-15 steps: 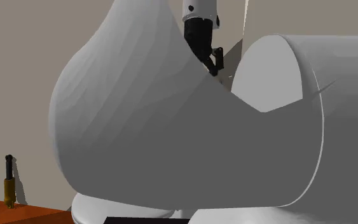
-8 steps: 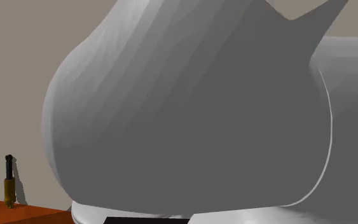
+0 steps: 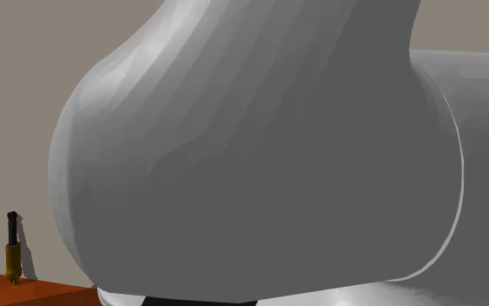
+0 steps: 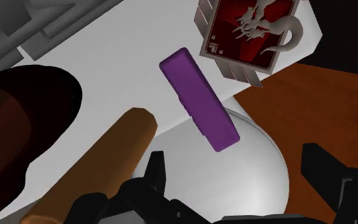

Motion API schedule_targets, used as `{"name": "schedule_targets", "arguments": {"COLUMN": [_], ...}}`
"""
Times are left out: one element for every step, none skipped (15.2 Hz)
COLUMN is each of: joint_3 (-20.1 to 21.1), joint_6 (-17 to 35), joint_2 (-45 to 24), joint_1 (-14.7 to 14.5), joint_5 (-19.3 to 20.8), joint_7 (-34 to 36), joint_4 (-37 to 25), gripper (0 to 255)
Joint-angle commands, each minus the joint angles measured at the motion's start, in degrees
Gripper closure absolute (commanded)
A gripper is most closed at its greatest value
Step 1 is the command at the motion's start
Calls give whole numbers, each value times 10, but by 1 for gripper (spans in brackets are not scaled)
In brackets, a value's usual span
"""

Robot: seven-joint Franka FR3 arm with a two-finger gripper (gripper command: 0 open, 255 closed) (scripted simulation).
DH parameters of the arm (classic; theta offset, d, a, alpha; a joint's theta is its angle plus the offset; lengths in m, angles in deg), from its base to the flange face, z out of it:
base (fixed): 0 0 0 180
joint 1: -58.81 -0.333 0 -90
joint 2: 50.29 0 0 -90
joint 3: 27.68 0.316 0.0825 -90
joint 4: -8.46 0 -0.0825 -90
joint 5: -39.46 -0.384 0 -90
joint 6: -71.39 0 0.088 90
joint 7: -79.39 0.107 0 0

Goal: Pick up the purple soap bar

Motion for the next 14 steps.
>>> {"name": "schedule_targets", "arguments": {"joint_3": [0,0,0,0,0,0,0,0,0,0,0,0,0,0], "joint_6": [16,24,32,40,47,55,60,60,59,59,59,59,59,59], "joint_2": [-16,-20,-25,-29,-34,-39,-41,-41,-41,-40,-40,-40,-40,-40], "joint_1": [-1,-1,-1,-1,-1,-1,-1,-1,-1,-1,-1,-1,-1,-1], "joint_5": [0,0,-1,-1,-1,-1,-2,-2,-2,-1,-1,-1,-1,-1], "joint_7": [-11,-11,-11,-11,-11,-11,-11,-11,-11,-11,-11,-11,-11,-11], "joint_4": [-1,2,5,9,12,15,17,17,16,17,17,17,17,17], "gripper": [0,0,0,0,0,0,0,0,255,255,255,255,255,255]}}
